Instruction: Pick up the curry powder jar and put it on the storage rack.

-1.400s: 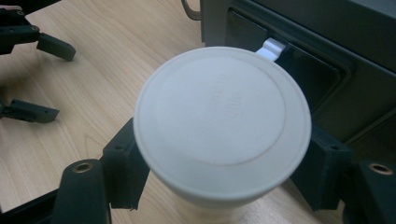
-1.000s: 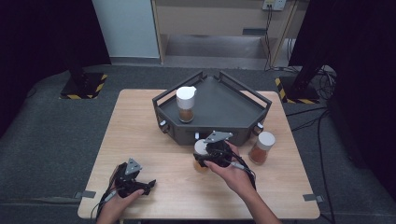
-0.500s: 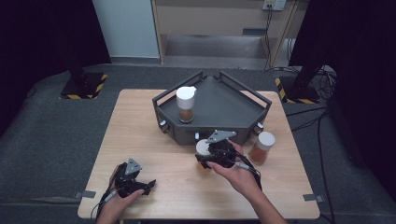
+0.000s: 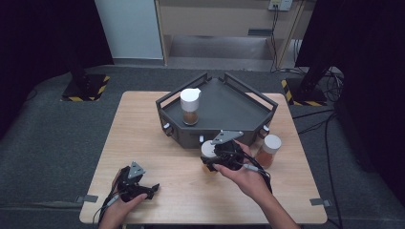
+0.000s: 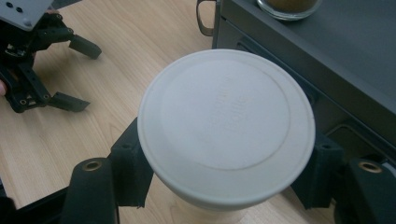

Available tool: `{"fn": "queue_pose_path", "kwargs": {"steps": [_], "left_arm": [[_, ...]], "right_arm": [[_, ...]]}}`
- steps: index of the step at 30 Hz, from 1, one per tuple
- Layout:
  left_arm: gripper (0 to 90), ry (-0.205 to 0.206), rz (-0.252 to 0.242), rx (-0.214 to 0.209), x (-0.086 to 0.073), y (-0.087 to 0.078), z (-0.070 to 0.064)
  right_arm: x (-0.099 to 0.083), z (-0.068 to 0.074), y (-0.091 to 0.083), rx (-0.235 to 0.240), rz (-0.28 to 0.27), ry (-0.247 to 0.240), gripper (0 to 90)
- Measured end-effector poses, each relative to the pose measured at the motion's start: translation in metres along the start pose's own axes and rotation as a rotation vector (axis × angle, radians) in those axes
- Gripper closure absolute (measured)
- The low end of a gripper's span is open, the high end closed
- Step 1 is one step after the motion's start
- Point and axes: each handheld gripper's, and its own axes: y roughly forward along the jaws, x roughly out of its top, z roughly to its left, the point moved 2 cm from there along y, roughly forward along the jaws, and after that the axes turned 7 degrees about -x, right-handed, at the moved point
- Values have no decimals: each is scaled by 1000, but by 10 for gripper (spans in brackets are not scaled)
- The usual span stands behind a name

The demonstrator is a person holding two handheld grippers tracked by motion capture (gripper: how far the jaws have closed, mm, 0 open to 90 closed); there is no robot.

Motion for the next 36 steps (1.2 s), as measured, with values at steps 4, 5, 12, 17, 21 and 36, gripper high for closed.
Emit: {"fn": "queue_pose_path", "kwargs": {"steps": [4,5,12,17,21,36], "left_arm": [[0,0,0,0,0,0,0],[0,0,0,0,0,0,0],[0,-1,0,1,0,0,0],[0,-2,0,2,0,0,0],[0,-2,1,2,1,0,0],[0,-4,0,4,1,1,-1]], "right_arm": [[4,-2,-5,-5,-1,-1,338],[5,-3,-7,-7,-1,0,338],[11,-7,-15,-20,-1,-2,338],[15,-11,-20,-22,1,-3,338],[17,-14,-24,-23,-4,0,338],[28,-22,-31,-22,-4,12,338]]}}
